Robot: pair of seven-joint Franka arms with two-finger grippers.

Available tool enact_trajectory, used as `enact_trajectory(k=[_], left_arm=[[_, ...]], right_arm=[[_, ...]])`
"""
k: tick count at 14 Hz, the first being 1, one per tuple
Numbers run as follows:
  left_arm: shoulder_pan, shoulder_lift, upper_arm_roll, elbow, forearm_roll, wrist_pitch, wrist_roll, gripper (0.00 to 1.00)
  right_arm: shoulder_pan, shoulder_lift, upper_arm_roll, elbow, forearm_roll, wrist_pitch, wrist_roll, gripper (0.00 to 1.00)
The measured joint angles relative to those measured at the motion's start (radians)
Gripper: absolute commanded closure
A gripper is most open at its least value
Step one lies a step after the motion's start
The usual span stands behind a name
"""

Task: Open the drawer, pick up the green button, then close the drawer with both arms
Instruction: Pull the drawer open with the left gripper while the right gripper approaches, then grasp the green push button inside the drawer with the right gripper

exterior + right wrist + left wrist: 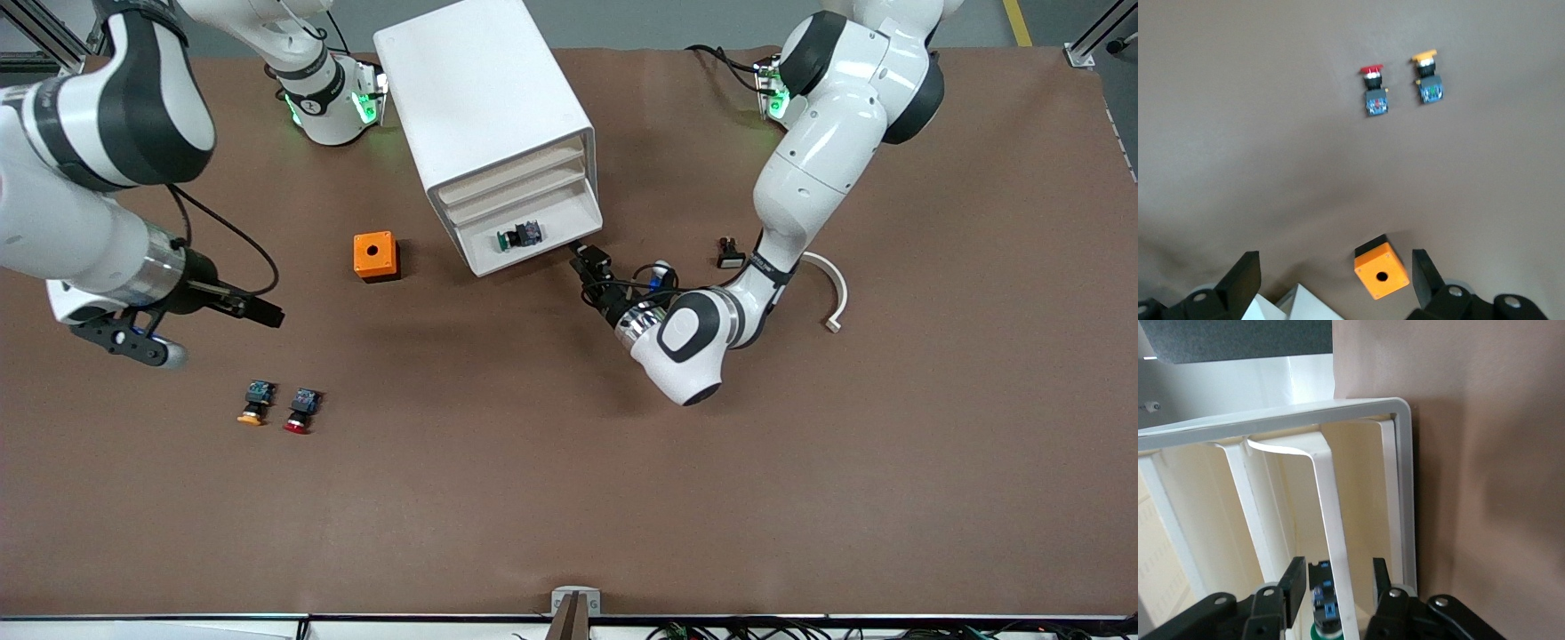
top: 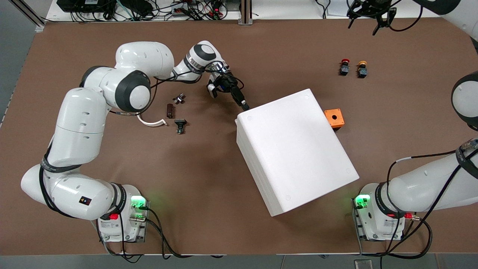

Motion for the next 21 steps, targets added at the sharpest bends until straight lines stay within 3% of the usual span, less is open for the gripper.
enact_trajectory(k=[5,8,14,21], left_arm=[[-0.041,0.001,0.001,0.000,0.000,0.000,0.000,0.81],[-0.037,0.003,0.009,-0.001,0.000,0.000,-0.004,0.87],[-0.009,0.003,0.012,0.000,-0.001,0.000,-0.030,0.88],[0.069,0.002,0.012,0.006,-0.009,0.012,-0.041,0.86]], right_arm=[[0.055,0.014,0.002,-0.027,0.001,-0.038,0.215,0.00],[0.107,0.023,0.003,-0.038,0.019,-0.040,0.341,0.00],[0.173,0.042,0.004,-0.068,0.099,-0.019,0.498,0.00],[0.326,0.056,0.005,-0.170,0.170,0.185,0.720,0.00]])
